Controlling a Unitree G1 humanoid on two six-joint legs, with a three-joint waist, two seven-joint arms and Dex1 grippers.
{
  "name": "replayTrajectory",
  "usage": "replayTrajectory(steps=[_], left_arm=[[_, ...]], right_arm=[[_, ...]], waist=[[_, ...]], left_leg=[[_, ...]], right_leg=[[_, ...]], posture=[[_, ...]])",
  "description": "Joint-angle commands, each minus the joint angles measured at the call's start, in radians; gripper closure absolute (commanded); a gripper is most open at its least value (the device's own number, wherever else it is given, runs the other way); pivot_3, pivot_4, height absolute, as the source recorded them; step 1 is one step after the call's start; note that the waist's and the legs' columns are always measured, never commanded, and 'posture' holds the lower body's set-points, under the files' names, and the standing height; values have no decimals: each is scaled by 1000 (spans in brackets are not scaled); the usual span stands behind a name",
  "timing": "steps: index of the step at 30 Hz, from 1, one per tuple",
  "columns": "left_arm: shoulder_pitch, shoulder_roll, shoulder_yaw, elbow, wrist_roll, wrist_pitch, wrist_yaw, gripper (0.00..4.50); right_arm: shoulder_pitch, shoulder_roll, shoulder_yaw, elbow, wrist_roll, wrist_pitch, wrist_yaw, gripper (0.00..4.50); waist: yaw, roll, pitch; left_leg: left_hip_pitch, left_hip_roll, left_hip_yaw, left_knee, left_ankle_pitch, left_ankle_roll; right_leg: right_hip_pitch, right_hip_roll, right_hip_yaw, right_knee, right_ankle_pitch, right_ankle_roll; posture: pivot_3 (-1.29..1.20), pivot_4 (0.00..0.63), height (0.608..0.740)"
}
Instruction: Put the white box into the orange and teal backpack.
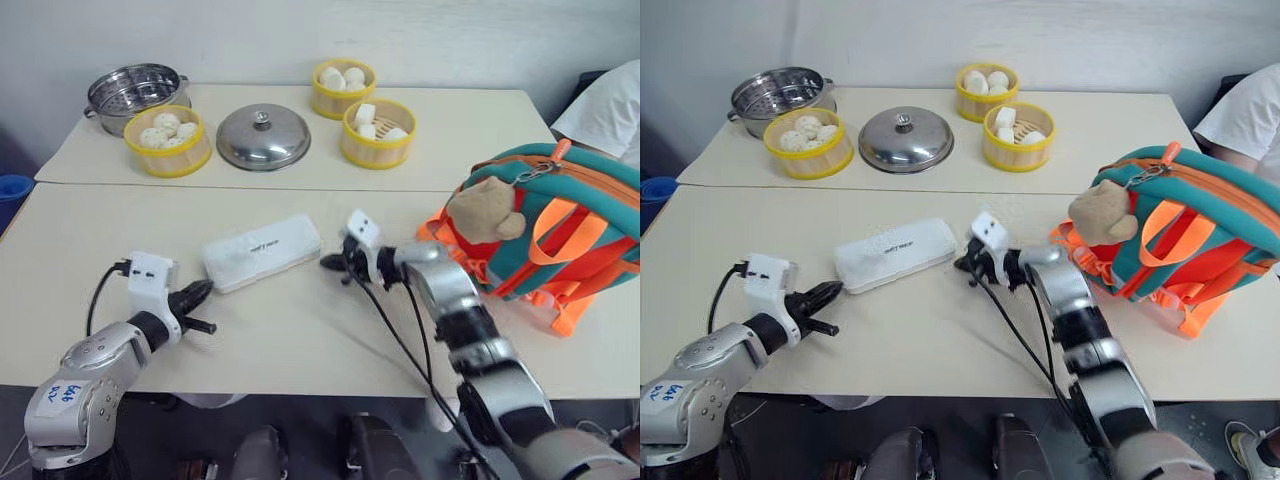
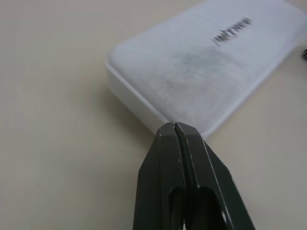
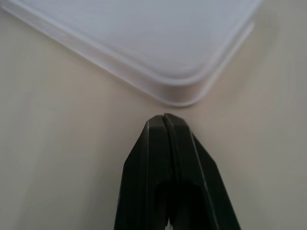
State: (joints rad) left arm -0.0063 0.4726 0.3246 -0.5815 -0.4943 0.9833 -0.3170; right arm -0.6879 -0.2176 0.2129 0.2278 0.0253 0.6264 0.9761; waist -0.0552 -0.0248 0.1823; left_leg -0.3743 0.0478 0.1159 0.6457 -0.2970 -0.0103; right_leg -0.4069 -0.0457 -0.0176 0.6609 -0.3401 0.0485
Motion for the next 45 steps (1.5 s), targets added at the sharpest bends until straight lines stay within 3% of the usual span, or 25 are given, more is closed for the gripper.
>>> replayTrajectory(steps=[1, 5, 9, 16, 21, 28, 34, 40, 45], left_arm=[[55, -8, -18, -24, -11, -47, -28, 4476], [101, -34, 68, -32, 17, -161, 4, 4476], [86, -61, 189, 11, 27, -183, 97, 4476], [11, -94, 165, 82, 38, -158, 176, 4476], [-59, -186, 138, 79, 16, -52, 283, 4476], [-100, -253, 56, 44, 35, -1, 343, 4476], [-124, -237, 23, 50, 49, -21, 329, 4476], [-109, -169, -28, 56, 50, -26, 249, 4476], [-75, -82, -69, 48, 36, -10, 152, 4476]], right_arm=[[91, -48, 39, -241, 45, 141, -3, 4500], [119, -73, 5, -307, 67, 177, -70, 4500], [50, -44, -55, -214, 44, 59, -208, 4500], [-216, 70, -80, 261, -66, -206, -527, 4500], [-405, 140, -75, 628, -100, -319, -618, 4500], [-520, 183, -88, 879, -77, -536, -487, 4500], [-483, 167, -77, 859, -70, -551, -302, 4500], [-331, 116, -43, 613, -43, -420, -107, 4500], [-112, 39, 1, 170, 36, -198, 22, 4500]], waist=[[0, 0, 0], [-2, 0, 0], [-4, 0, 0], [-5, -1, 0], [-5, -1, 0], [-7, -1, 0], [-5, -1, 0], [-3, -1, 0], [-1, -1, 0]], left_leg=[[0, 0, 0, 0, 0, 0], [0, 0, 0, 0, -1, 4], [0, 0, 0, -1, 0, 5], [-2, 0, 1, 1, 1, 4], [-3, 0, 3, 1, 1, 3], [-4, 0, 3, 1, 1, 3], [-4, 0, 3, 2, 1, 3], [-3, 1, 3, 1, 2, 2], [-3, 1, 2, 0, 1, 1]], right_leg=[[0, 0, 0, 0, 0, 0], [-1, 0, 0, 0, 0, 0], [-2, 0, -1, 0, -1, -2], [-3, 1, 0, 1, 0, -1], [-3, 1, 0, 0, 0, -1], [-4, 1, 1, -1, 0, 0], [-4, 1, 1, 0, 0, 0], [-3, 1, 1, 0, 0, 0], [-3, 1, 0, 0, 0, 0]], posture=[[0, 150, 740], [0, 150, 740], [0, 150, 740], [0, 150, 740], [0, 150, 740], [0, 150, 740], [0, 150, 740], [0, 150, 740], [0, 150, 740]])
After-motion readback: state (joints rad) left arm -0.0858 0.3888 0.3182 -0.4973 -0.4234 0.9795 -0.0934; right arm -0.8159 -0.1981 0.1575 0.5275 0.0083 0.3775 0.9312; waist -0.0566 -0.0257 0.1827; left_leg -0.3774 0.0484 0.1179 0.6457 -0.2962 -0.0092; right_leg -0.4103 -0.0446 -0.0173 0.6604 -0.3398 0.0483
